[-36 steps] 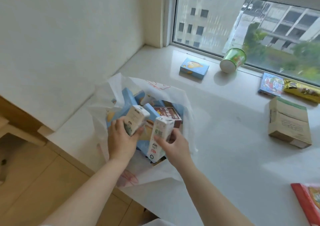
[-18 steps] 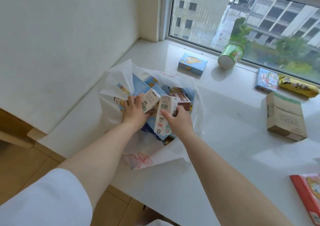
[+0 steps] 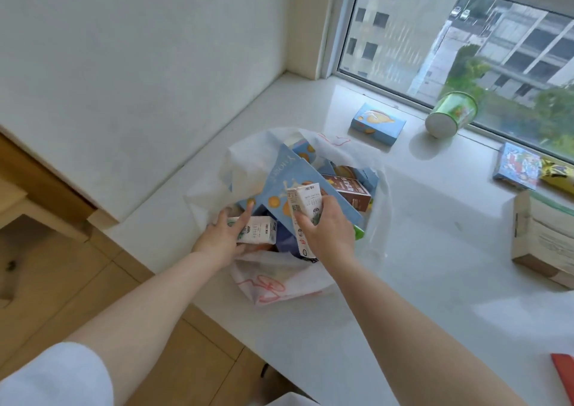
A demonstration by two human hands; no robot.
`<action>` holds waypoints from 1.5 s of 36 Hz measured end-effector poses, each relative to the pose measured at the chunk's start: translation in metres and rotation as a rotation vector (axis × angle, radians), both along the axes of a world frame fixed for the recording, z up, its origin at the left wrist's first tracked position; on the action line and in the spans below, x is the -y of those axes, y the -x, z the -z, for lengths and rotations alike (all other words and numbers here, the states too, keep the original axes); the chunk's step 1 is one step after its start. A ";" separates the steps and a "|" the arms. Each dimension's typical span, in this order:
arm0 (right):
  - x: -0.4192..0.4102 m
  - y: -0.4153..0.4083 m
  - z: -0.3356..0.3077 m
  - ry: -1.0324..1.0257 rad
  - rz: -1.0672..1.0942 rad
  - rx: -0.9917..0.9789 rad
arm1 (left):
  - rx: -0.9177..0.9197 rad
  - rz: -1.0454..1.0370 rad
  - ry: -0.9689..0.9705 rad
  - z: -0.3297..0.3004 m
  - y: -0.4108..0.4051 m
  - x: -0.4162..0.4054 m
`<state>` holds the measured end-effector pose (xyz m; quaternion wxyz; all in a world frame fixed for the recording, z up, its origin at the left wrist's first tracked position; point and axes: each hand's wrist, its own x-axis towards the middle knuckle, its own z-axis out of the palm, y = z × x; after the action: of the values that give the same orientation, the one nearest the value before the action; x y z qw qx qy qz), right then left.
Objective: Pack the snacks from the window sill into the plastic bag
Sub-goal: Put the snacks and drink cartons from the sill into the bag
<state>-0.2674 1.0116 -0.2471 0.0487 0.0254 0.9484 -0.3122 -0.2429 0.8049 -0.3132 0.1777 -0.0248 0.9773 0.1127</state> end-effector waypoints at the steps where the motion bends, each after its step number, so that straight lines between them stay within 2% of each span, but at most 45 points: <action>1: 0.001 0.001 -0.001 -0.013 -0.015 -0.005 | 0.003 0.035 -0.018 -0.001 -0.003 0.002; 4: 0.005 0.002 -0.001 -0.049 -0.050 -0.026 | -0.012 0.133 -0.082 0.002 -0.017 0.012; 9: 0.016 0.001 -0.002 -0.054 -0.131 -0.093 | -0.294 0.173 -0.287 0.015 -0.031 0.026; 13: 0.033 -0.002 -0.004 -0.020 -0.226 -0.121 | -0.422 0.290 -0.275 0.026 -0.032 0.031; 15: 0.041 -0.002 -0.005 -0.028 -0.270 -0.120 | -0.430 0.248 -0.288 0.030 -0.033 0.035; 18: 0.042 0.001 -0.003 -0.128 -0.360 -0.108 | -0.520 0.284 -0.356 0.018 -0.036 0.034; 23: 0.031 0.003 0.007 -0.309 -0.618 -0.113 | -0.767 0.486 -0.263 -0.029 -0.037 0.033; 26: 0.025 0.000 0.008 -0.386 -0.757 -0.009 | -0.881 0.595 -0.203 -0.043 -0.039 0.026; 30: 0.022 -0.001 0.008 -0.504 -0.886 0.358 | -0.922 0.643 -0.170 -0.045 -0.040 0.015; 32: 0.020 -0.003 0.007 -0.421 -0.825 0.382 | -0.904 0.646 -0.161 -0.041 -0.039 0.013; 33: 0.016 -0.006 0.007 -0.361 -0.759 0.288 | -0.891 0.649 -0.164 -0.041 -0.039 0.012; 36: -0.005 -0.013 0.011 -0.203 -0.368 -0.342 | -0.859 0.661 -0.174 -0.045 -0.034 0.006; 37: -0.013 -0.015 0.013 -0.182 -0.196 -0.474 | -0.851 0.660 -0.178 -0.046 -0.032 0.003; 38: -0.021 -0.014 0.015 -0.186 -0.019 -0.499 | -0.845 0.657 -0.191 -0.047 -0.030 0.000; 41: -0.045 -0.012 0.018 -0.183 0.410 -0.115 | -0.844 0.647 -0.265 -0.047 -0.023 -0.011; 44: -0.066 -0.006 0.025 -0.026 0.729 0.263 | -0.849 0.688 -0.232 -0.043 -0.013 -0.025; 45: -0.072 -0.006 0.028 0.031 0.767 0.361 | -0.830 0.701 -0.191 -0.042 -0.009 -0.029; 47: -0.081 -0.009 0.030 0.070 0.668 0.499 | -0.766 0.720 -0.067 -0.042 -0.003 -0.038; 50: -0.094 -0.009 0.024 0.030 0.539 0.467 | -0.638 0.725 0.099 -0.047 0.005 -0.048; 54: -0.103 0.002 -0.007 0.107 0.564 0.143 | -0.518 0.663 0.110 -0.047 0.017 -0.057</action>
<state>-0.2699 1.1149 -0.2405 0.0279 0.3074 0.8803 -0.3602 -0.2601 0.8615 -0.2661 -0.0489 0.3108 0.9492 -0.0004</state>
